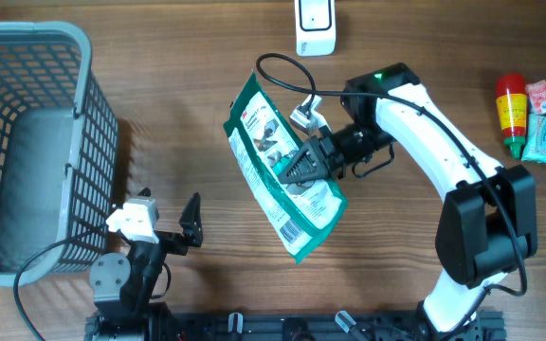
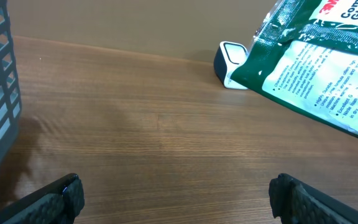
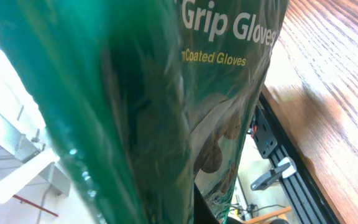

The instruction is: Scan the item barcode

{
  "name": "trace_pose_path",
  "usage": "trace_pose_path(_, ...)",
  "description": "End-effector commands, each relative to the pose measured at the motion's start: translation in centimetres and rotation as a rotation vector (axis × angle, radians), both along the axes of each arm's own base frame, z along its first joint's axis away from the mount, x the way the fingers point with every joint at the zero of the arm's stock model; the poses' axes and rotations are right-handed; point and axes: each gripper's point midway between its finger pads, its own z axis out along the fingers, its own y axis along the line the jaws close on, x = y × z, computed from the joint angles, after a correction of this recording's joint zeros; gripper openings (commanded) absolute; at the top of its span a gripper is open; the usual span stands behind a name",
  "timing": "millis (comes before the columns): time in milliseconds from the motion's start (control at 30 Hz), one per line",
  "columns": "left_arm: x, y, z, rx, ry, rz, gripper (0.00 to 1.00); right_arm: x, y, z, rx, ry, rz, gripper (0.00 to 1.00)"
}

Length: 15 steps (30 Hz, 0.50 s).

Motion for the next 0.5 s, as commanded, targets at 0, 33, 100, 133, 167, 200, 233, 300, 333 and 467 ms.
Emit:
trace_pose_path(0,-0.07,-0.3,0.1,-0.008,-0.006,-0.015,1.0,-0.17,-0.2,0.27,0.016,-0.052,0.008,0.04)
trace_pose_path(33,-0.07,-0.3,0.1,-0.008,-0.006,-0.015,1.0,-0.17,-0.2,0.26,0.017,-0.053,0.008,0.04)
trace_pose_path(100,-0.07,-0.3,0.1,-0.008,-0.006,-0.015,1.0,-0.17,-0.21,0.25,0.016,-0.054,0.008,0.04)
trace_pose_path(133,-0.07,-0.3,0.09,-0.008,-0.006,-0.015,1.0,-0.18,-0.21,0.24,0.016,-0.054,0.009,0.04)
trace_pose_path(167,-0.07,-0.3,0.09,-0.008,-0.006,-0.015,1.0,-0.2,-0.23,0.19,0.013,-0.055,0.01,0.04)
trace_pose_path(200,-0.07,-0.3,0.09,-0.008,-0.006,-0.015,1.0,-0.23,-0.27,0.09,0.008,-0.057,0.013,0.04)
trace_pose_path(233,-0.07,-0.3,0.09,-0.008,-0.006,-0.015,1.0,-0.26,-0.3,0.02,0.003,-0.058,0.015,0.04)
trace_pose_path(300,-0.07,-0.3,0.1,-0.008,-0.006,-0.015,1.0,-0.28,-0.33,-0.05,-0.001,-0.059,0.017,0.04)
trace_pose_path(333,-0.07,-0.3,0.09,-0.008,-0.006,-0.015,1.0,-0.28,-0.33,-0.05,-0.001,-0.059,0.017,0.04)
trace_pose_path(467,-0.07,-0.3,0.09,-0.008,-0.006,-0.015,1.0,-0.27,-0.31,-0.02,-0.003,-0.05,0.014,0.04)
